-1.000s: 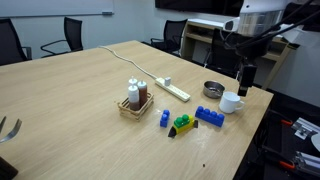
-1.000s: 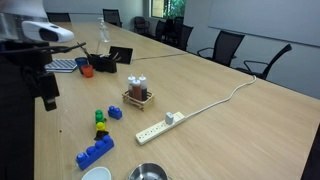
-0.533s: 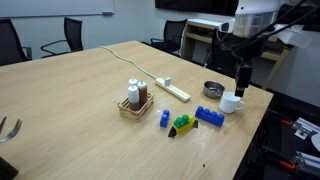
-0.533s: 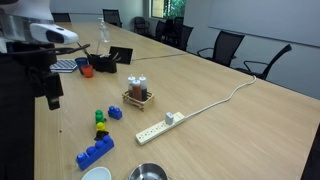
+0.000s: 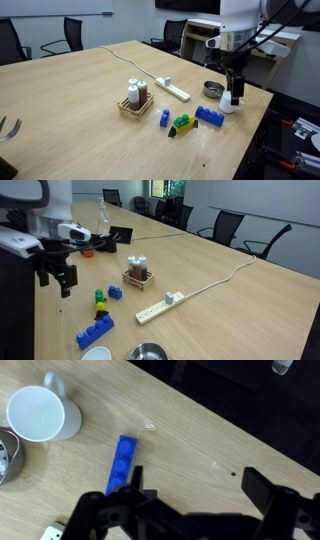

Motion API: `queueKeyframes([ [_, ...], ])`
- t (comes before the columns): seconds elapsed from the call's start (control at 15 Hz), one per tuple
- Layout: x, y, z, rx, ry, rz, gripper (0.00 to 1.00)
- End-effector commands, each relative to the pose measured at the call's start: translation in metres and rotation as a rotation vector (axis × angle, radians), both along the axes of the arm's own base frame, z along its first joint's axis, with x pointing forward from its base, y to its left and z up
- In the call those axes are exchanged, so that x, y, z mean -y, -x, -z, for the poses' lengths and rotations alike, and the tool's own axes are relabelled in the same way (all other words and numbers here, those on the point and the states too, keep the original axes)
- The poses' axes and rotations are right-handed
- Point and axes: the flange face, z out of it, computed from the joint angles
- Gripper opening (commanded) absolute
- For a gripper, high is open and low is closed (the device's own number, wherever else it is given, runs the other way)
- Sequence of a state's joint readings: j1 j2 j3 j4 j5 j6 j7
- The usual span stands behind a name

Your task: Take the green building block and put it on the table

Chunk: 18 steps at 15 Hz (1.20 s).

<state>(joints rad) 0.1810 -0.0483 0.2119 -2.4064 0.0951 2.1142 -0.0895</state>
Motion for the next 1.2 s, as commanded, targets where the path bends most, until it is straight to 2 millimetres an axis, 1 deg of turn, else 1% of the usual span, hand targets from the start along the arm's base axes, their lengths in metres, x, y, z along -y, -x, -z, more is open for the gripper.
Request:
queueKeyframes([
  [0.0,-0.014,-0.044,0.028,-0.103,-0.1,-0.129,1.0],
  [0.07,-0.019,-0.056,0.036,-0.122,-0.113,-0.148,1.0],
  [0.27,-0.032,-0.091,0.058,-0.147,-0.068,-0.149,1.0],
  [0.33,-0.027,-0.075,0.054,-0.103,-0.091,-0.139,1.0],
  [0.4,-0.029,-0.082,0.06,-0.11,-0.093,-0.137,1.0],
  [0.47,-0.029,-0.082,0.064,-0.115,-0.093,-0.137,1.0],
  [0.73,-0.029,-0.08,0.058,-0.107,-0.092,-0.139,1.0],
  [0.87,-0.029,-0.079,0.058,-0.108,-0.092,-0.14,1.0],
  [1.0,-0.028,-0.086,0.067,-0.105,-0.085,-0.162,1.0],
  [1.13,-0.027,-0.101,0.08,-0.098,-0.052,-0.193,1.0],
])
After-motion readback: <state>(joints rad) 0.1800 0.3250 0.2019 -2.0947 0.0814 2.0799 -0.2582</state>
